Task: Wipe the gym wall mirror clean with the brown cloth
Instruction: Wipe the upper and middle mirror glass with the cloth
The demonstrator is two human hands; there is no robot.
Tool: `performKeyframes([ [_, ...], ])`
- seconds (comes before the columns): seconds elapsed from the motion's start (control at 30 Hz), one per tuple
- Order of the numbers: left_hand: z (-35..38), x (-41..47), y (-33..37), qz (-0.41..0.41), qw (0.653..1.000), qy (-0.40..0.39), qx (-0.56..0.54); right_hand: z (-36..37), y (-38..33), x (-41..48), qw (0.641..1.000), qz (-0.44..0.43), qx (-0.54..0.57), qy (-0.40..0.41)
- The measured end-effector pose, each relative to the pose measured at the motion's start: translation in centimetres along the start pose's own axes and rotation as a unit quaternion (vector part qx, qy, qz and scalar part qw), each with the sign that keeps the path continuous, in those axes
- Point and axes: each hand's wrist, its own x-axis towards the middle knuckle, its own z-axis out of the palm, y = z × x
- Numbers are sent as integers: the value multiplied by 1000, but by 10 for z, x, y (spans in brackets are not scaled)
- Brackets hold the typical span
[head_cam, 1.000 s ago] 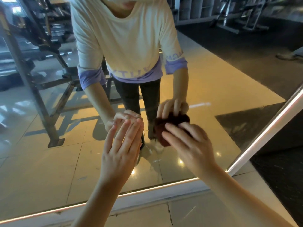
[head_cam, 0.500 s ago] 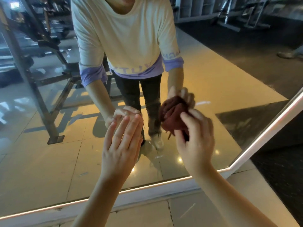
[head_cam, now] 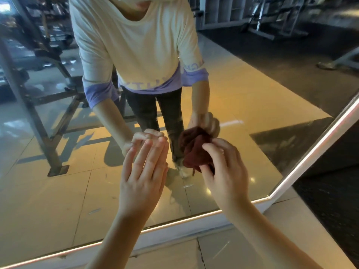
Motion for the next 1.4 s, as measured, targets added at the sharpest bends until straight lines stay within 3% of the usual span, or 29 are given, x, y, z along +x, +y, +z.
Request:
performKeyframes([
  [0.07,1,-1,-1,1,1000,-2,-9,-6,10,6,998,39,-9,48],
  [0.13,1,-2,-1,-2,1000,-2,-14,-10,20,4,981,160,19,108],
  [0.2,2,-3,0,-3,1000,-4,-17,-6,16,-11,957,262,44,113],
  [0.23,3,-3,0,-1,1000,-5,-18,-2,11,-20,957,272,47,93],
  [0.33,5,-5,-1,9,1000,-5,-13,6,-2,-32,986,161,38,11],
  [0.4,5,-6,-3,18,1000,-5,-14,2,3,-21,994,111,24,-1],
  [0.47,6,-7,-4,21,1000,-8,-16,-1,16,-15,990,137,11,44],
  [0.53,6,-7,-3,21,1000,-6,-20,-4,22,-22,970,227,18,88],
  [0.6,7,-8,-1,24,1000,2,-19,1,15,-36,956,278,30,83],
  [0.77,12,-9,-3,49,998,11,-23,2,10,-36,986,161,31,-7],
  [0.93,19,-14,11,78,995,-33,-49,-8,31,-39,937,339,31,79],
  [1.1,27,-16,25,75,995,-45,-51,-6,30,-49,973,229,24,1],
  [1.27,34,-19,32,121,991,-42,-44,-15,59,-49,928,365,13,75],
  [1.4,45,-24,40,94,990,-68,-79,-12,61,-65,950,312,28,-10],
])
